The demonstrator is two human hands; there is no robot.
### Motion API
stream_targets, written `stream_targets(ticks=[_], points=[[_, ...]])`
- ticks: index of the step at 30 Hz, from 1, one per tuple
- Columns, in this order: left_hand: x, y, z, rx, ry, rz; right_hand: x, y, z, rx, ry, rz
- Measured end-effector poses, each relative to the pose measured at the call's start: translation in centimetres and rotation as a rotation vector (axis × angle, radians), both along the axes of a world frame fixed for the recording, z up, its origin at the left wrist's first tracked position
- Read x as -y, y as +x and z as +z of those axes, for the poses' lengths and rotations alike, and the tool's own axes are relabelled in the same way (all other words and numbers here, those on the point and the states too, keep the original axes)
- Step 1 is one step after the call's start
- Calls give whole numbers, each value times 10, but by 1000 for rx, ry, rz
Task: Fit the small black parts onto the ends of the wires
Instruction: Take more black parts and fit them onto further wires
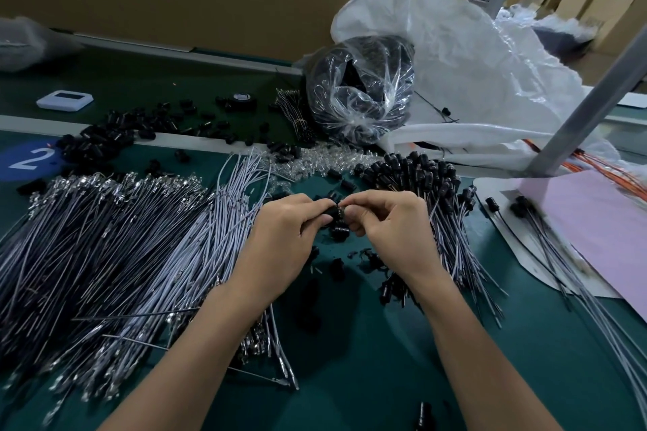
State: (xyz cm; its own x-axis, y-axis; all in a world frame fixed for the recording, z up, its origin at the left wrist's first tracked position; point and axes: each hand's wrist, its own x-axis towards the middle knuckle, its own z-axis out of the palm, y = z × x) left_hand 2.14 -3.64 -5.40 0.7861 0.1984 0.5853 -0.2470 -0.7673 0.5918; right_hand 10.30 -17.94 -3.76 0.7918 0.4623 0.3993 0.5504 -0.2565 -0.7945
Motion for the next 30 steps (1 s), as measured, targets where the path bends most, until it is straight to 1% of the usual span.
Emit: stream_targets(ticks=[6, 8, 11, 13, 15, 18, 20, 22, 25, 27, 30], points=[[0, 1, -1, 22, -9, 8, -1, 0, -2, -100, 87, 50], [1, 1, 0, 29, -83, 13, -2, 0, -1, -153, 159, 59], [3, 2, 4, 29, -273, 28, -3, -1, 1, -238, 284, 69], [3, 2, 5, 25, -325, 37, -3, -2, 2, -256, 302, 72], [4, 1, 5, 32, -305, 35, -4, -3, 2, -263, 283, 72], [5, -1, 4, 60, -222, 54, -3, -3, 2, -281, 273, 62], [4, -1, 4, 57, -235, 49, -4, -3, 3, -264, 249, 63], [2, 1, 4, 5, -324, 30, -3, -5, 4, -206, 230, 60], [-1, 2, 5, -77, -521, -10, 3, -2, 7, -98, 282, -15], [-1, 0, 8, -49, -672, -65, 9, 3, 7, -39, 272, -71], [-2, -3, 15, 53, -847, -206, 7, 1, 2, 41, 87, -36]])
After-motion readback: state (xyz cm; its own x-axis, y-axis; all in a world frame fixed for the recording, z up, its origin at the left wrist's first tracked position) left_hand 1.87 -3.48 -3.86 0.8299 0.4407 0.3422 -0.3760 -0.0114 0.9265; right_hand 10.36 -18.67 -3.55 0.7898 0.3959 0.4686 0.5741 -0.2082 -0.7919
